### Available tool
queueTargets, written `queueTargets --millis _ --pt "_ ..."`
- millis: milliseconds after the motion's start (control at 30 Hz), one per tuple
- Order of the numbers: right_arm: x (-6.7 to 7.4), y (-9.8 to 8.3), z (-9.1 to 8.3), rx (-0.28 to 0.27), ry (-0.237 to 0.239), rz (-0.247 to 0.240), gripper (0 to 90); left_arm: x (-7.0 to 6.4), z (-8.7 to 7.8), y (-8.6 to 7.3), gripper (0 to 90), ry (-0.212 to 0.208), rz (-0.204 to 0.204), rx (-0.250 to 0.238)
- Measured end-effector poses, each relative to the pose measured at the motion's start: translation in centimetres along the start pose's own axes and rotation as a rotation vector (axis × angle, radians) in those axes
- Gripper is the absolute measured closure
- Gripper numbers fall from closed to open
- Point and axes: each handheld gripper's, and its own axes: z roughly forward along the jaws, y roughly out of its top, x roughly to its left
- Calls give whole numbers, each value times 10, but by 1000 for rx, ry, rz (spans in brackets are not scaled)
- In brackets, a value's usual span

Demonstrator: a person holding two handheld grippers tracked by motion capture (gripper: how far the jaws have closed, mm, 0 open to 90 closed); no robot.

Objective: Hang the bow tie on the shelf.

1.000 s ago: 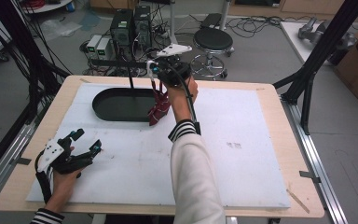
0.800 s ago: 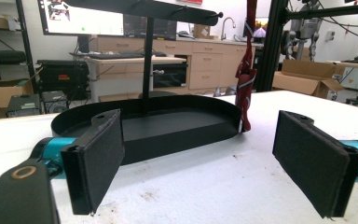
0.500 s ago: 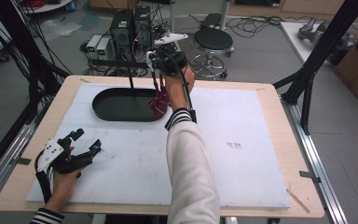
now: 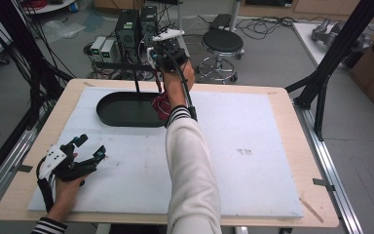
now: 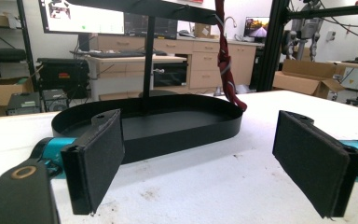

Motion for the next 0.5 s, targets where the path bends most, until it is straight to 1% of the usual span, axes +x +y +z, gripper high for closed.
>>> queueTargets --millis 100,200,267,500 --pt "-2 -5 6 36 -1 5 876 0 0 0 169 -2 -1 -1" --pt "-5 -9 9 53 1 17 876 0 0 0 168 -3 3 0" --pt "-6 -11 10 68 -6 7 875 0 0 0 168 -4 3 1" --pt "-10 -19 15 124 -14 -7 876 -1 0 0 169 -4 6 -1"
